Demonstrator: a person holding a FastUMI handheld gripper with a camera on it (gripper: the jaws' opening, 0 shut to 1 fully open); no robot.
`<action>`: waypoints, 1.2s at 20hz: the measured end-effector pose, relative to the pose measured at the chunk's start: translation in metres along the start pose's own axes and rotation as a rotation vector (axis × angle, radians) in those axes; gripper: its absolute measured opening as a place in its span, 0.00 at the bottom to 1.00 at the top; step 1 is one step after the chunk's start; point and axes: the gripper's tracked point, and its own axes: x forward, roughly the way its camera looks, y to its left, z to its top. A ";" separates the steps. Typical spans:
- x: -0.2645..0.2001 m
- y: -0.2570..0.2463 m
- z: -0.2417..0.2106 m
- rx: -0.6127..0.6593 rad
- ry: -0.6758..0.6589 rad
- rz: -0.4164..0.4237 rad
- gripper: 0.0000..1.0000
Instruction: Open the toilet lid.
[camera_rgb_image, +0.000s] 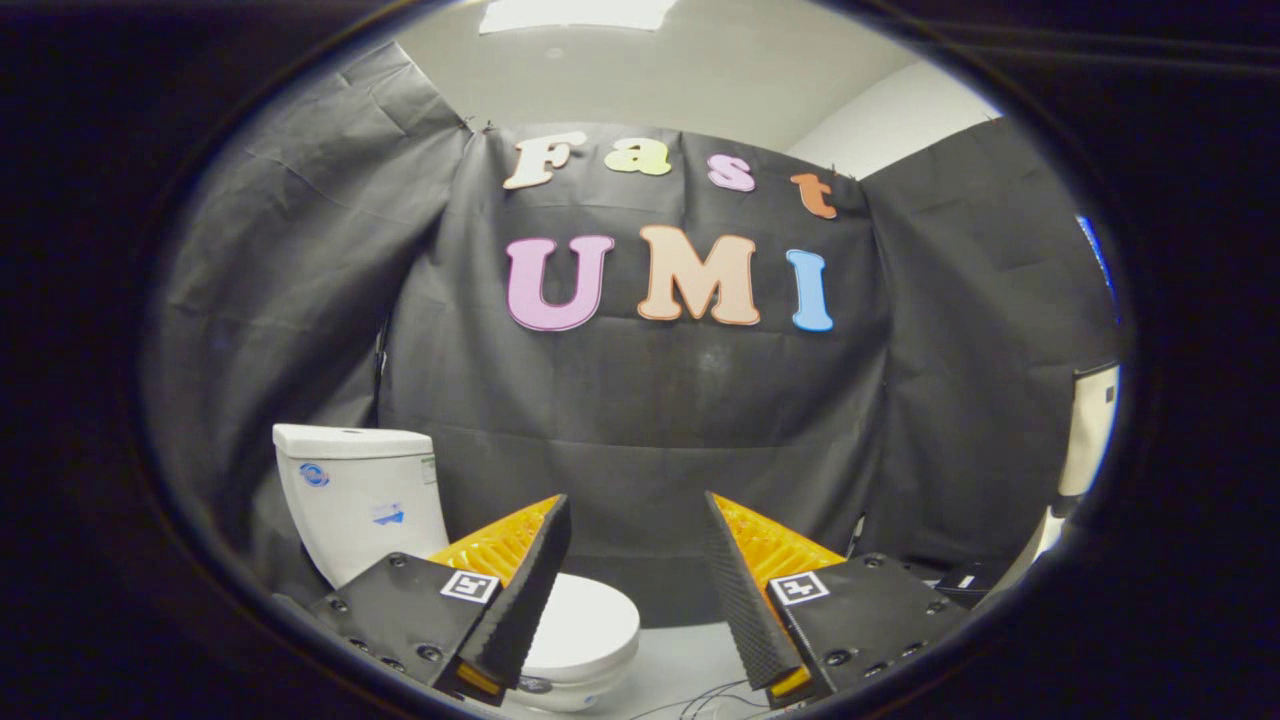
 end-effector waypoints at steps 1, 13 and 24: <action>0.000 0.000 -0.003 0.000 0.003 -0.008 0.83; 0.005 -0.053 -0.025 0.010 0.050 -0.323 0.83; 0.013 -0.033 -0.070 0.351 0.033 -0.308 0.73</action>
